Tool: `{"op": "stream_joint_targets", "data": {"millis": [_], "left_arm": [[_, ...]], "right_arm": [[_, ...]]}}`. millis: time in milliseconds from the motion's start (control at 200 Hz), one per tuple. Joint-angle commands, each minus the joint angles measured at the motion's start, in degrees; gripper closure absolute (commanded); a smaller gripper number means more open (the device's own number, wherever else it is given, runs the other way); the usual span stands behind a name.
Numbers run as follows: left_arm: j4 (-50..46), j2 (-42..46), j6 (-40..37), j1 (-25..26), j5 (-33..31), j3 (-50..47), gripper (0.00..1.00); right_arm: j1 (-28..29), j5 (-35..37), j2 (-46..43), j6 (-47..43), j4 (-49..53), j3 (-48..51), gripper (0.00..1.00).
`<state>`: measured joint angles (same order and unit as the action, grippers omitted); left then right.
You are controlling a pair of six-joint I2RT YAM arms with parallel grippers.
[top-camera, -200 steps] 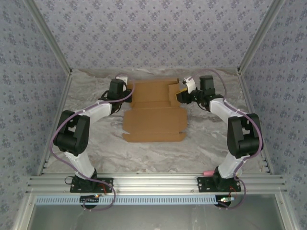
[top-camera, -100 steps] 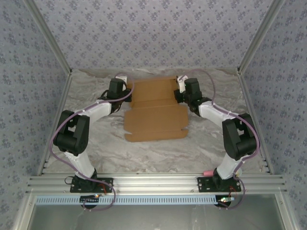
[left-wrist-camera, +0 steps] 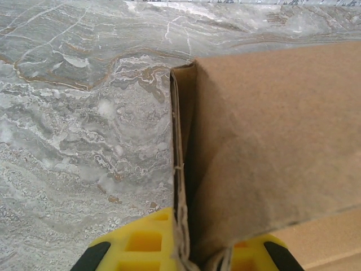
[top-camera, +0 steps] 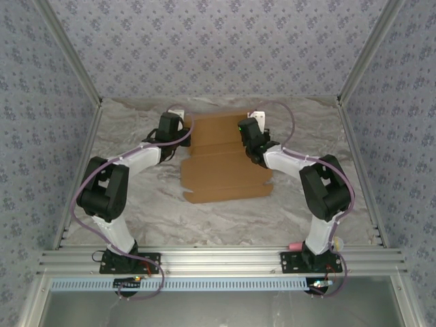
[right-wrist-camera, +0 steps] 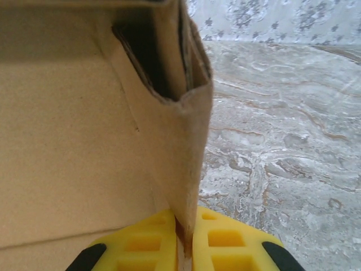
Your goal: Fold the paper box
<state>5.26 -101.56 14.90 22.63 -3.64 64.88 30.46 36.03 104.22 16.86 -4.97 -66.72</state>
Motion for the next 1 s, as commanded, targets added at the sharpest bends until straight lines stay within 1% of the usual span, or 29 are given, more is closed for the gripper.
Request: {"op": "stream_joint_targets", "data": {"millis": [0, 105, 230, 305, 320, 370, 490, 595, 720, 810, 899, 994], "left_arm": [[0.73, 0.85, 1.72, 0.44, 2.28, 2.31, 1.0], [0.67, 0.57, 1.74, 0.56, 2.06, 2.52, 1.0], [0.39, 0.48, 1.5, 0.54, 1.54, 2.65, 1.0], [0.29, 0.57, 1.38, 0.56, 1.44, 2.69, 1.0], [0.36, 0.57, 1.37, 0.57, 1.38, 2.7, 1.0], [0.37, 0.66, 1.32, 0.53, 1.42, 2.71, 1.0], [0.28, 0.84, 1.26, 0.56, 1.38, 2.62, 1.0], [0.27, 0.86, 1.25, 0.57, 1.4, 2.61, 1.0], [0.19, 1.01, 1.1, 0.57, 1.44, 2.65, 1.0], [0.08, 1.01, 0.95, 0.57, 1.44, 2.73, 1.0], [-0.12, 1.1, 0.95, 0.52, 1.39, 2.66, 1.0], [0.02, 1.19, 1.11, 0.57, 1.58, 2.57, 1.0]], "right_arm": [[-0.11, 9.41, 2.6, 5.03, 4.73, -3.43, 0.89], [0.22, 11.43, 3.64, 6.35, 6.27, -4.46, 0.89], [-0.25, 8.23, 3.44, 5.68, 4.56, -3.51, 0.86], [-1.37, 1.49, 2.65, 2.1, -0.17, -2.11, 0.81], [-1.59, 0.05, 2.4, 1.68, -1.19, -0.15, 0.8], [-2.47, -5.4, 1.75, -1.12, -4.7, 1.86, 0.75], [-5.26, -15.95, 1.33, -4.19, -7.03, 3.21, 0.71], [-6.39, -20.02, 1.22, -6.04, -8.33, 3.76, 0.72], [-6.55, -19.77, 1.21, -7.32, -8.44, 3.71, 0.77], [-6.66, -18.45, 1.15, -6.52, -7.65, 3.32, 0.82], [-6.47, -14.04, 1.72, -3.55, -3.53, 1.28, 0.85], [-5.76, -7.97, 2.29, -0.07, -0.02, -0.03, 0.86]]}}
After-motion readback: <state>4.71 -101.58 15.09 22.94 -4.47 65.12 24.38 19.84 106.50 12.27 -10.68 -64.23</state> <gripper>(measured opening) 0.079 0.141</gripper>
